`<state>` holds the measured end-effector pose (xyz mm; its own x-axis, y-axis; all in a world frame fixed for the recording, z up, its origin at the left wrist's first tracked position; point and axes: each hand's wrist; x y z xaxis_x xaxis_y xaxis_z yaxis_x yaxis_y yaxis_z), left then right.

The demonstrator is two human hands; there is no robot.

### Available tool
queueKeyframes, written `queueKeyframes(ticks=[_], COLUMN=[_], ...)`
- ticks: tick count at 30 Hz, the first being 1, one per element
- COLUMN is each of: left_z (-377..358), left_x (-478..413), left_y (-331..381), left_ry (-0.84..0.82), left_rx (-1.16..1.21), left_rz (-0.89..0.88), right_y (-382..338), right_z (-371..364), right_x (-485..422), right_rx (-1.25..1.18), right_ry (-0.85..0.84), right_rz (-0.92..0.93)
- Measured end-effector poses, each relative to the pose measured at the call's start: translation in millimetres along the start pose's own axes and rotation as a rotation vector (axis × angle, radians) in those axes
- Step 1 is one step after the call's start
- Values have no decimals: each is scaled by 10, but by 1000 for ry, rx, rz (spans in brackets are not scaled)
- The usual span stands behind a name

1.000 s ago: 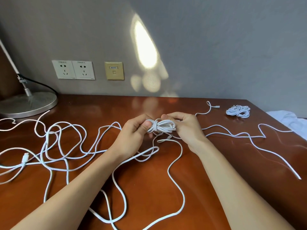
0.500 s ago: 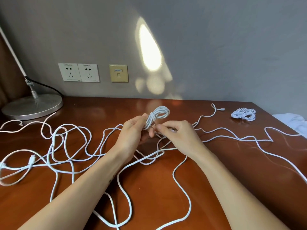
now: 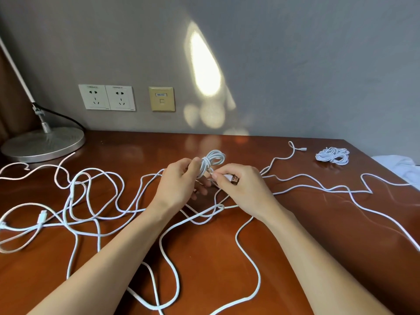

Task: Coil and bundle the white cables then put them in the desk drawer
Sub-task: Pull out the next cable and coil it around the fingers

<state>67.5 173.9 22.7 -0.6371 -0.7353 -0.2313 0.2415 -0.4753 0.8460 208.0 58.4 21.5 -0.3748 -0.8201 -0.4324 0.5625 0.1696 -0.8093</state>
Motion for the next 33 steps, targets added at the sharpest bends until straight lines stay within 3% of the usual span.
queueKeyframes(ticks=[8, 13, 17, 33], left_z=[-41, -36, -20, -111], left_x=[-21, -16, -49, 26], left_y=[5, -3, -30, 0], left_ry=[76, 108, 92, 32], left_rx=[135, 263, 326, 357], left_rz=[-1, 109, 163, 108], right_y=[26, -19, -34, 54], right_z=[-41, -102, -99, -73], right_x=[-21, 6, -17, -53], right_rx=[7, -346, -469, -282], right_ry=[91, 93, 41, 134], right_rz=[84, -59, -72, -188])
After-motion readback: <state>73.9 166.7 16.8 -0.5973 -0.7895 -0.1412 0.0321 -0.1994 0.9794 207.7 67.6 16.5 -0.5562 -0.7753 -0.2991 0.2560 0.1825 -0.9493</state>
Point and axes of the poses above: each hand's wrist, its own x-axis away from the middle knuckle, its own z-axis out of the back of the hand, y = z × x, and after that the axes turned 15 degrees about -x, right-handed
